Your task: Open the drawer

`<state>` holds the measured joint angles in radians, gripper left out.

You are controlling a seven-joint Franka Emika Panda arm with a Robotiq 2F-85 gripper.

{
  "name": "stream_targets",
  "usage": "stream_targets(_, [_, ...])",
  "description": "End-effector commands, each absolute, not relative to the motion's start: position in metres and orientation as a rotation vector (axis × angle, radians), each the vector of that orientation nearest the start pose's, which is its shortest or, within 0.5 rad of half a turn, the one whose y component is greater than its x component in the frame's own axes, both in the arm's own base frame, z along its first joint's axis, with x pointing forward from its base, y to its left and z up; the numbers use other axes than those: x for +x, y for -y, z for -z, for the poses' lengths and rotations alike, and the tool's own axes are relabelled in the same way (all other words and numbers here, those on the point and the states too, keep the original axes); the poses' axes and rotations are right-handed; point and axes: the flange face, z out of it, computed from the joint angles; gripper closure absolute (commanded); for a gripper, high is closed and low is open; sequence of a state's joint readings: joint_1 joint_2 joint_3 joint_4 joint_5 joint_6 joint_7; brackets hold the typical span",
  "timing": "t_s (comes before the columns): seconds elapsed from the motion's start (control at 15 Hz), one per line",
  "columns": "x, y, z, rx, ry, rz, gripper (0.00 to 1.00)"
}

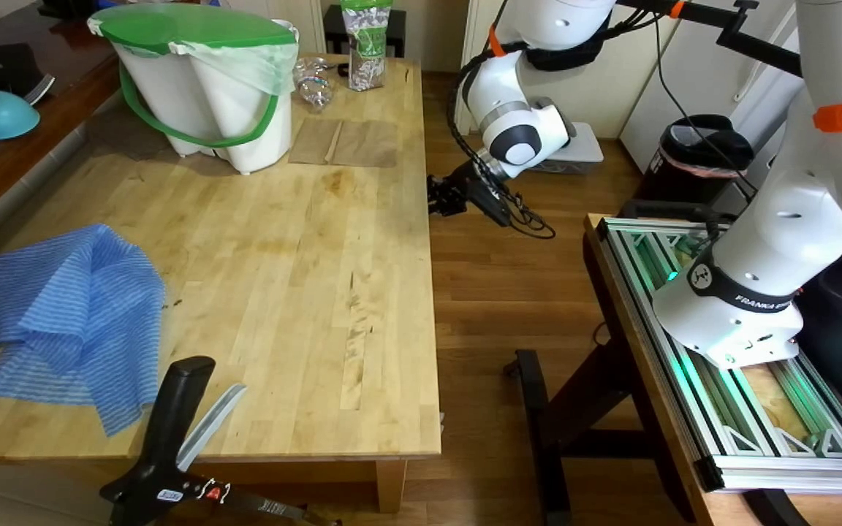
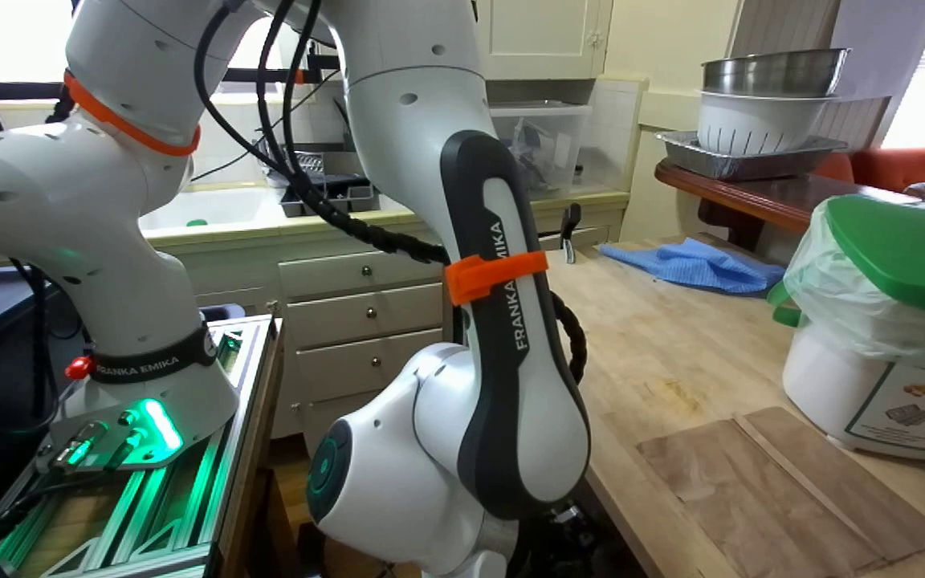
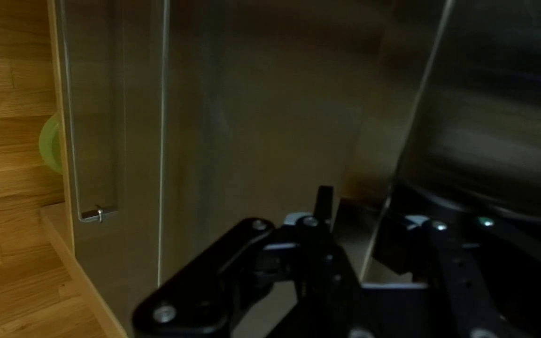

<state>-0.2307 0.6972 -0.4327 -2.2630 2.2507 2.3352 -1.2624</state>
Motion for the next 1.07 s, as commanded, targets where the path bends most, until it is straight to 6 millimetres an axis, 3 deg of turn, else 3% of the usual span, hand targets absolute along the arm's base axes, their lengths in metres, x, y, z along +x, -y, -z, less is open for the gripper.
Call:
stream_targets(0.0, [0.306,0.314,-0.046,-2.002,-1.653,0.687,1.00])
stream_targets(0.6, [0.217,0.329,-0.054,-1.956,-1.757,0.596,0.98])
stream_targets(1.0, [0.187,0.332,-0.064,-1.973,-1.787,0.546,0.98])
